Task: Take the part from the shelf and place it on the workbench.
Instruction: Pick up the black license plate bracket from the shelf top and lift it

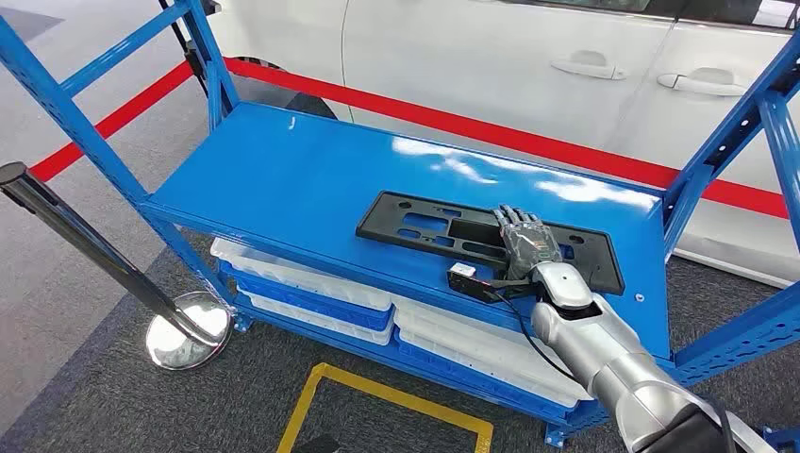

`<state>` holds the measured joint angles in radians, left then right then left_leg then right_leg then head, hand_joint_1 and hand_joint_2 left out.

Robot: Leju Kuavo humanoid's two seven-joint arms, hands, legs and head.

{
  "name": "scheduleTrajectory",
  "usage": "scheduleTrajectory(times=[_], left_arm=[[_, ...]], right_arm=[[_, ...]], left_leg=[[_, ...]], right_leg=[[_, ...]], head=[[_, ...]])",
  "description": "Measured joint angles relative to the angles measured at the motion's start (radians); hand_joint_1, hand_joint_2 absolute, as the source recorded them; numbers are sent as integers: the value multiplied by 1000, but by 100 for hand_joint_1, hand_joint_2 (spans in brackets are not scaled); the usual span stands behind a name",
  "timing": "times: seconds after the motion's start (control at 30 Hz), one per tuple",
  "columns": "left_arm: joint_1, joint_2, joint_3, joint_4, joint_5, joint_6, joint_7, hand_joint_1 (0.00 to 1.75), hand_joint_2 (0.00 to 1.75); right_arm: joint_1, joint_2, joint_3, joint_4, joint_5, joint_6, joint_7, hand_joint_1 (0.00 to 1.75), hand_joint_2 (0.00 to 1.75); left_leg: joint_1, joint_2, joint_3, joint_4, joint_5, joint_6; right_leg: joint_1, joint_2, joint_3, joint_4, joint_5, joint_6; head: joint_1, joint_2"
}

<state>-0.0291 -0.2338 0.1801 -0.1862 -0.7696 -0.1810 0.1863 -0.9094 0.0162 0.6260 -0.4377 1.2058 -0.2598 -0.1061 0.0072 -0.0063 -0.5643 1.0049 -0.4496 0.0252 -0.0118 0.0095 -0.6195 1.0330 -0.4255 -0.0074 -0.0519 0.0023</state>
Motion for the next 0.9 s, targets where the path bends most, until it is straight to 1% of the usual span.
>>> scheduleTrajectory(times=[0.03,0.07,0.13,0.2,0.33,0.53,0.9], left_arm=[[0,0,0,0,2,0,-2,0,58],[0,0,0,0,3,0,-4,0,87],[1,0,1,0,5,-1,-9,0,175],[1,0,1,0,5,-1,-11,0,175],[1,0,1,0,5,-5,-19,0,0],[1,0,4,0,5,-5,-28,0,0],[1,0,10,0,5,-2,-31,0,0]], right_arm=[[2,0,0,0,-3,-1,-1,175,175],[3,0,0,1,-5,-2,-2,175,175],[7,1,-2,2,-11,-9,-6,175,175],[9,2,-3,2,-11,-19,-8,175,175],[9,3,-4,2,-11,-39,-14,175,175],[13,5,-10,-15,-23,-60,-31,175,175],[27,5,-23,-47,-29,-66,-37,175,175]], left_leg=[[0,0,0,0,0,-1],[0,0,0,-1,1,-2],[1,0,0,-2,2,-8],[1,0,0,-2,2,-12],[1,0,0,-2,2,-14],[-1,0,-1,-1,1,-15],[-2,0,-1,0,0,-15]], right_leg=[[0,0,0,0,0,0],[0,0,0,0,0,-1],[0,0,-1,1,0,-2],[1,0,-1,1,0,-2],[1,0,0,1,0,-2],[0,-2,1,0,0,-2],[-1,-2,0,0,0,-1]], head=[[0,0],[0,0],[0,0],[0,0],[0,0],[1,0],[1,0]])
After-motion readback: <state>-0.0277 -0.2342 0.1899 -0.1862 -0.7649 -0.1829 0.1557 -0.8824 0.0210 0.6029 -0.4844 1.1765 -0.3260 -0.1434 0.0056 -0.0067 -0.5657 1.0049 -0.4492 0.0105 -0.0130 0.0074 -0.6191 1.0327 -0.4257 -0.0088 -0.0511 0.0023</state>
